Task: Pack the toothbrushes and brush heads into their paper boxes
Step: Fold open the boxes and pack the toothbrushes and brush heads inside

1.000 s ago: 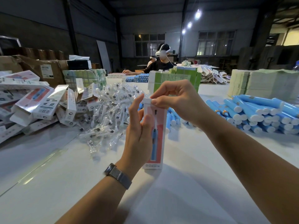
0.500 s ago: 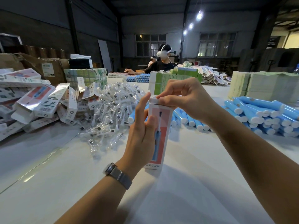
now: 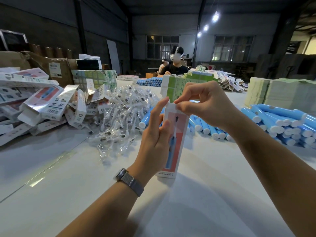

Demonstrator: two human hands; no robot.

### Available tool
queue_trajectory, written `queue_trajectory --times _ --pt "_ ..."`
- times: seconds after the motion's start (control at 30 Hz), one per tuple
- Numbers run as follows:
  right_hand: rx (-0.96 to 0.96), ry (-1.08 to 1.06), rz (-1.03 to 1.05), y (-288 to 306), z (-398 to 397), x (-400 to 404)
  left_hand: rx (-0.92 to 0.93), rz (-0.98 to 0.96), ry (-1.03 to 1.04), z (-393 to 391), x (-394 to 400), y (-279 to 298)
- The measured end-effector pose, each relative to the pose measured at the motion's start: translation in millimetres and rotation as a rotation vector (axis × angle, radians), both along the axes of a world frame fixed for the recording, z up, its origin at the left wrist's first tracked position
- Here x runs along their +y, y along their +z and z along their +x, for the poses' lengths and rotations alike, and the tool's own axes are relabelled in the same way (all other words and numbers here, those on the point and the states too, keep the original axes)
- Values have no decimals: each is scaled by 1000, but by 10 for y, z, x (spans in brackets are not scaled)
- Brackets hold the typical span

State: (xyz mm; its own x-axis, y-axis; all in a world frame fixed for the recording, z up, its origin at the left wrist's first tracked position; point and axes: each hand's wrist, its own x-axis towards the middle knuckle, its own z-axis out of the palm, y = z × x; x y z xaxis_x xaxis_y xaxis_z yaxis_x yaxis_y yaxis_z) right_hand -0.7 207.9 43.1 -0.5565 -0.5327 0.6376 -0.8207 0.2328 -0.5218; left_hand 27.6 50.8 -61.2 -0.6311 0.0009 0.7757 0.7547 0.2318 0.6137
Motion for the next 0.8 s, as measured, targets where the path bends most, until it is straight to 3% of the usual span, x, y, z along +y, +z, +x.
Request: queue_trajectory --times 0.27,0.57,0.8 --pt "72 -26 70 64 31 37 -16 -9 -1 14 2 29" --pt "-122 75 99 74 6 120 -47 55 -116 55 -13 64" --pt "-124 112 135 60 1 105 -90 89 -172 73 -63 110"
